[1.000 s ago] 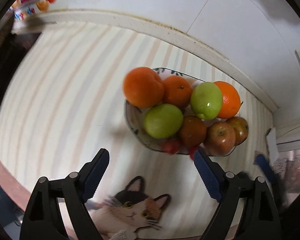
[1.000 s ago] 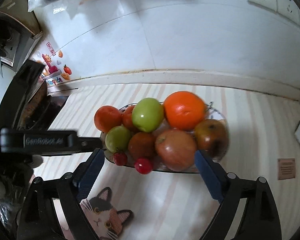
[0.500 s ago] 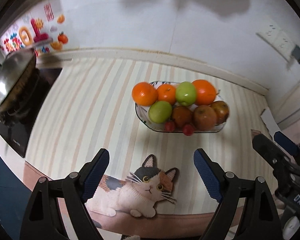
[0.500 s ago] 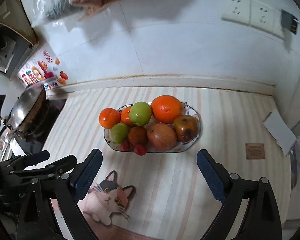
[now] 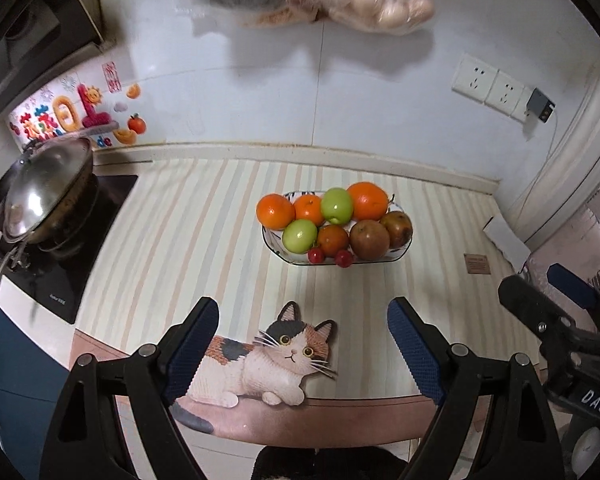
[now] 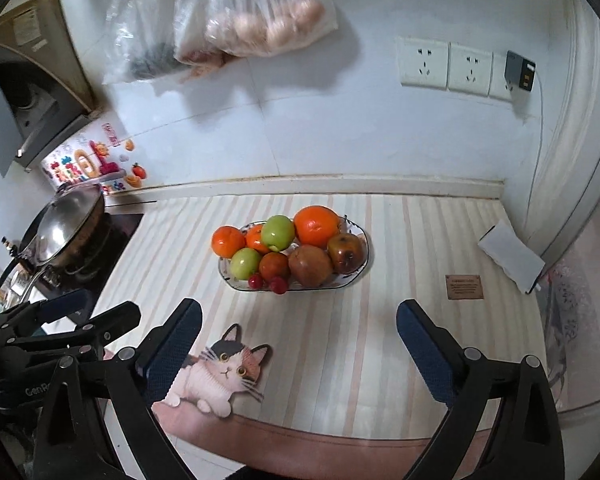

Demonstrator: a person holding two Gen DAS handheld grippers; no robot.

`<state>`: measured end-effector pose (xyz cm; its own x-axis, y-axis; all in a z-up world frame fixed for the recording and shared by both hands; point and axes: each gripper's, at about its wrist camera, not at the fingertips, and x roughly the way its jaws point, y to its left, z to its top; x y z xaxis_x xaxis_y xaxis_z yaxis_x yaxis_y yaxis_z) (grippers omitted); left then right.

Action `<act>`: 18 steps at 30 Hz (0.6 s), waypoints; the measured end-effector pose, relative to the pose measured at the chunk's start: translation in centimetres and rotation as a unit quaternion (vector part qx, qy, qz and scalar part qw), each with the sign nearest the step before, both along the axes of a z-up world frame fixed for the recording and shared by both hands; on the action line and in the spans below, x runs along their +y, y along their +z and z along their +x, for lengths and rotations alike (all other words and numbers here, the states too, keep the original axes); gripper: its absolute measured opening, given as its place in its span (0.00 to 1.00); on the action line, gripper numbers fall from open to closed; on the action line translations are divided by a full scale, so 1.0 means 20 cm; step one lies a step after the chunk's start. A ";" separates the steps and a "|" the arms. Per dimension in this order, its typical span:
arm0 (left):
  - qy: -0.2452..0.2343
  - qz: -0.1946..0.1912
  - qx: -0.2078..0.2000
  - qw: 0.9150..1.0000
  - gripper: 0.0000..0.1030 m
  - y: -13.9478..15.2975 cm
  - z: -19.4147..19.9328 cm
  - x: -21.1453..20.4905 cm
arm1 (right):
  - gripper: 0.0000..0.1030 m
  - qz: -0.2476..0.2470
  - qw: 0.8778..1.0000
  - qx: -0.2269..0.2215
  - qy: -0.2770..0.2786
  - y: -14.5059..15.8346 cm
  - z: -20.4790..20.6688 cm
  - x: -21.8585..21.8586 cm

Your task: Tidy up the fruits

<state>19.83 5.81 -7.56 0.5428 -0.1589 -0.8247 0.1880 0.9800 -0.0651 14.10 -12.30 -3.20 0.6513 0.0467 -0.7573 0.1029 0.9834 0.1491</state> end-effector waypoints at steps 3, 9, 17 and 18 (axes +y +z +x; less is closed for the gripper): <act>0.012 -0.002 -0.017 1.000 0.84 0.06 -0.08 -0.01 | 0.97 -0.005 1.000 -0.013 0.011 0.07 -0.08 -0.01; 0.047 -0.006 -0.044 0.998 0.84 0.16 -0.26 -0.05 | 0.99 -0.009 0.999 -0.038 0.036 0.21 -0.24 -0.08; 0.085 -0.012 -0.063 0.994 0.84 0.25 -0.50 -0.14 | 0.99 -0.014 0.996 -0.056 0.067 0.33 -0.43 -0.20; 0.087 -0.013 -0.063 0.994 0.84 0.26 -0.52 -0.14 | 0.99 -0.014 0.996 -0.058 0.072 0.34 -0.46 -0.22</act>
